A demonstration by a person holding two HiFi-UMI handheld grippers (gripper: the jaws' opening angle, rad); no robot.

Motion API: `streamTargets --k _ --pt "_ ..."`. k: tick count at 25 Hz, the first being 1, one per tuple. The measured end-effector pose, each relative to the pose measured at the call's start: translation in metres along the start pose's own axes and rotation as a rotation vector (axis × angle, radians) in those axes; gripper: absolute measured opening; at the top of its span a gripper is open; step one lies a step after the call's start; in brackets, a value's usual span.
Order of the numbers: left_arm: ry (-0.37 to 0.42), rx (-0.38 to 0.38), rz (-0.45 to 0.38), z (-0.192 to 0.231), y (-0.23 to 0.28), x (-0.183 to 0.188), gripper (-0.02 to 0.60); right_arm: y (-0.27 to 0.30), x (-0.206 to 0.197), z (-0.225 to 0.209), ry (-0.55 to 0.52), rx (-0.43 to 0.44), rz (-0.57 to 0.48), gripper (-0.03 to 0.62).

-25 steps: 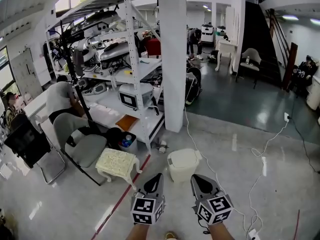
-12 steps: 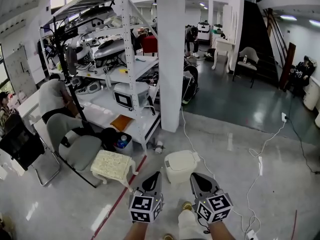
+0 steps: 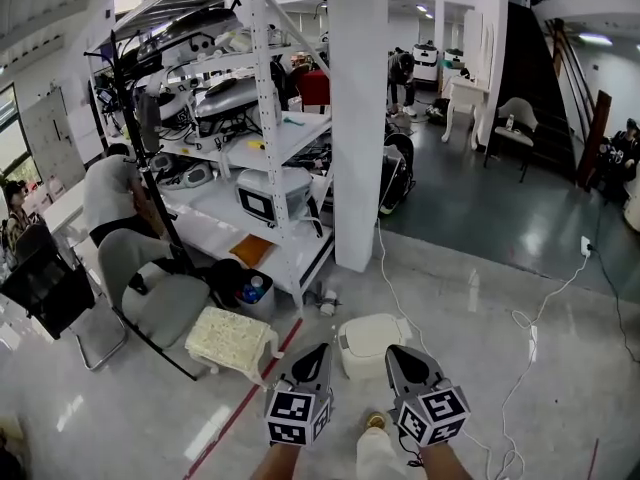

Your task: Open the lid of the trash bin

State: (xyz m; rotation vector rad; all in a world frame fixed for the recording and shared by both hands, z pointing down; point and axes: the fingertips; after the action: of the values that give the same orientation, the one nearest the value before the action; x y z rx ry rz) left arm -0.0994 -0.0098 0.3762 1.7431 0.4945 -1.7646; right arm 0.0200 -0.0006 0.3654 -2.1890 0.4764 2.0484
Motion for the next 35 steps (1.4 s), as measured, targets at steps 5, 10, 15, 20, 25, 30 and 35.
streamTargets --k 5,10,15,20,25,30,35 --pt "0.0 0.023 0.008 0.025 0.029 0.002 0.003 0.037 0.001 -0.013 0.003 0.021 0.008 0.02" --pt "0.001 0.036 0.012 0.044 0.063 0.014 0.003 0.075 0.015 -0.037 0.008 0.023 0.008 0.02" --pt "-0.002 0.043 0.006 0.062 0.097 0.028 0.003 0.111 0.032 -0.052 -0.005 0.045 0.006 0.02" --pt "-0.008 0.053 -0.005 0.078 0.135 0.039 0.003 0.147 0.043 -0.071 -0.027 0.073 0.003 0.02" --pt "-0.01 0.091 -0.019 0.102 0.166 0.049 0.003 0.184 0.054 -0.092 -0.026 0.09 -0.001 0.02" --pt "-0.008 0.115 -0.02 0.119 0.193 0.053 0.003 0.213 0.057 -0.108 -0.018 0.107 0.008 0.02" --pt "0.003 0.137 -0.005 0.138 0.201 0.052 0.003 0.236 0.048 -0.114 -0.002 0.112 0.029 0.02"
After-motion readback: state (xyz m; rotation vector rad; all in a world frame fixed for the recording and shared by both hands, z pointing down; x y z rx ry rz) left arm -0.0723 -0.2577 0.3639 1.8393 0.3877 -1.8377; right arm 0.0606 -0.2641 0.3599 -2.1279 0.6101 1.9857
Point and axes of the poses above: the fingertips, and each gripper's own axes: y forward along the fingers, z to its left, x out of its top, and after that the axes turned 15 degrees about -x, right-handed
